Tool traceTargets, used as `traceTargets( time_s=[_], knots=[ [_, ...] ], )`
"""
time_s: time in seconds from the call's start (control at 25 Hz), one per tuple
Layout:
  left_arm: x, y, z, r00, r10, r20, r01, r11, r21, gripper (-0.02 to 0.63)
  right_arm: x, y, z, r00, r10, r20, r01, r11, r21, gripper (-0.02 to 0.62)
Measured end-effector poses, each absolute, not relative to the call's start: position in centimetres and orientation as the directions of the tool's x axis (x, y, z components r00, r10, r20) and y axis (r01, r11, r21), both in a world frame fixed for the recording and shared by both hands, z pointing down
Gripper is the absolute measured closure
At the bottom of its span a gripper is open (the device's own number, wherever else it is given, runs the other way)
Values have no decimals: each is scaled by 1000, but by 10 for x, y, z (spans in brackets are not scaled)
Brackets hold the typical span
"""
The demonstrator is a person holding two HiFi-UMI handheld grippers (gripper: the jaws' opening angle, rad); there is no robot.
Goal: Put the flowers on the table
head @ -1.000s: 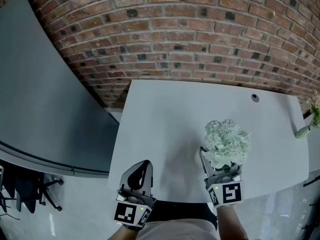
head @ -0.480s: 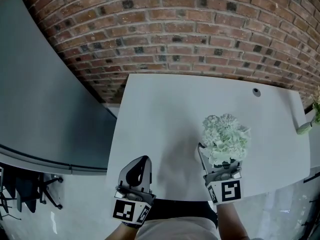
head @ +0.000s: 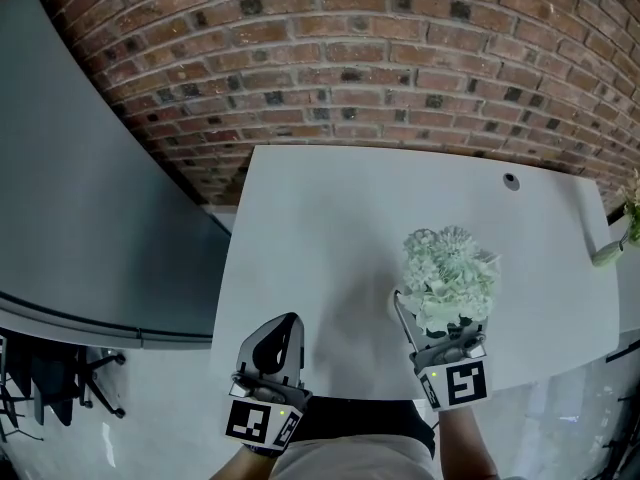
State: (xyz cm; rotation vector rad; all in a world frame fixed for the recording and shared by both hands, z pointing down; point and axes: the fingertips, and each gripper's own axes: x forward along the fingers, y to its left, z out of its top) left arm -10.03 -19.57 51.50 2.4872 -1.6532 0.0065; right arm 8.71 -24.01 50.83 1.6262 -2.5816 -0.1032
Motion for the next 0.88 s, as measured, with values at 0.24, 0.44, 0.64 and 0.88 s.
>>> traceTargets(
  time_s=[0.24, 0.44, 0.64, 0.88],
  knots=[
    [-98, -191, 514, 402, -908, 119, -912, -386, 140, 598, 93, -232, 504, -425, -903, 68, -898, 430, 94, 222],
    [-95, -189, 501, 420, -898, 127, -904, -402, 148, 598, 95, -221, 503, -411, -904, 121, -902, 422, 94, 222],
    [-94, -183, 483, 435, -891, 134, -896, -414, 159, 598, 101, -203, 496, -380, -904, 198, -911, 403, 91, 222],
    [-93, -171, 452, 460, -880, 121, -883, -439, 166, 598, 109, -174, 479, -336, -908, 249, -923, 371, 105, 223]
  ],
)
